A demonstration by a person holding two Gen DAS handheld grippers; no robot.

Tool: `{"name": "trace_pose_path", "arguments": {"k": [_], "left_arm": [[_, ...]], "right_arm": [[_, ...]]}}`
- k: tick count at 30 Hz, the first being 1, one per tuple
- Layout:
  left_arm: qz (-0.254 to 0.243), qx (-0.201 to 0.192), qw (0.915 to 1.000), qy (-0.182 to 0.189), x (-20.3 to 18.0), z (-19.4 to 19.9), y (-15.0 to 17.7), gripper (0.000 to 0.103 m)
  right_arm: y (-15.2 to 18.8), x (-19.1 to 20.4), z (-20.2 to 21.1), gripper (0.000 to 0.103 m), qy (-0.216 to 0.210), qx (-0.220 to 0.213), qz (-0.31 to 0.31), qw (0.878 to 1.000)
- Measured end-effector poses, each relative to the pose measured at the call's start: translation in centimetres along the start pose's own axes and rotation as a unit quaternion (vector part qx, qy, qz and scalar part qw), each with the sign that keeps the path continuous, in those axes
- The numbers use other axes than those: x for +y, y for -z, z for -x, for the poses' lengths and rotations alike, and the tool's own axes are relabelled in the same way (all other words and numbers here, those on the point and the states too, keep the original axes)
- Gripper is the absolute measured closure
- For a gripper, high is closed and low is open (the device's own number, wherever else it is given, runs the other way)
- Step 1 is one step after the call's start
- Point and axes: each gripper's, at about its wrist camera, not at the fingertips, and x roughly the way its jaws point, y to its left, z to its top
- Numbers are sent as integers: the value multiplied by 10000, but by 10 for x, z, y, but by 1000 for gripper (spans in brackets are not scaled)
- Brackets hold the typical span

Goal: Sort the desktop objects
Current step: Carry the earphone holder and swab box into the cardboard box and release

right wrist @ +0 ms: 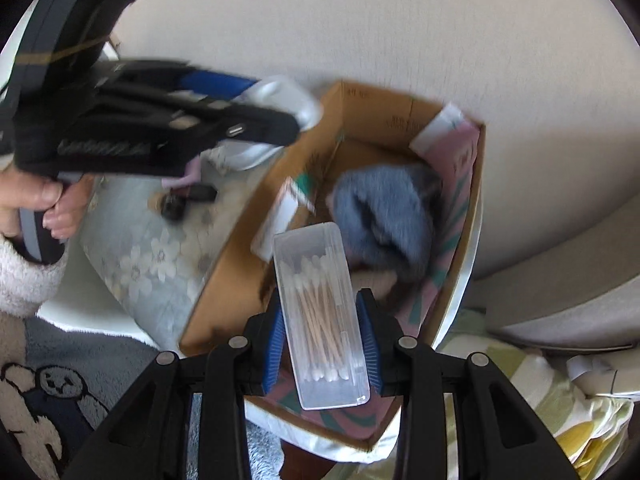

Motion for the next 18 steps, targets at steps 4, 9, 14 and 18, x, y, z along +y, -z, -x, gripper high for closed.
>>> {"name": "trace_pose_path", "arguments": {"k": [4,9,14,18], "left_arm": [[-71,149,9998,-62,-17,-23,0,45],[-45,267,9995,-159,-23,-39,1,45],[90,317,9992,-227,-23,-45,2,45],[105,323,9990,-279,-25,-45,2,45]], "right_arm": [[13,-4,-3,71,-128,75,93,9998],[18,-5,-4,71,-262,-5,147,9995],[17,-3,-8,71,-313,-20,237,9992],[18,1,-11,71,-311,-29,327,9990]]}}
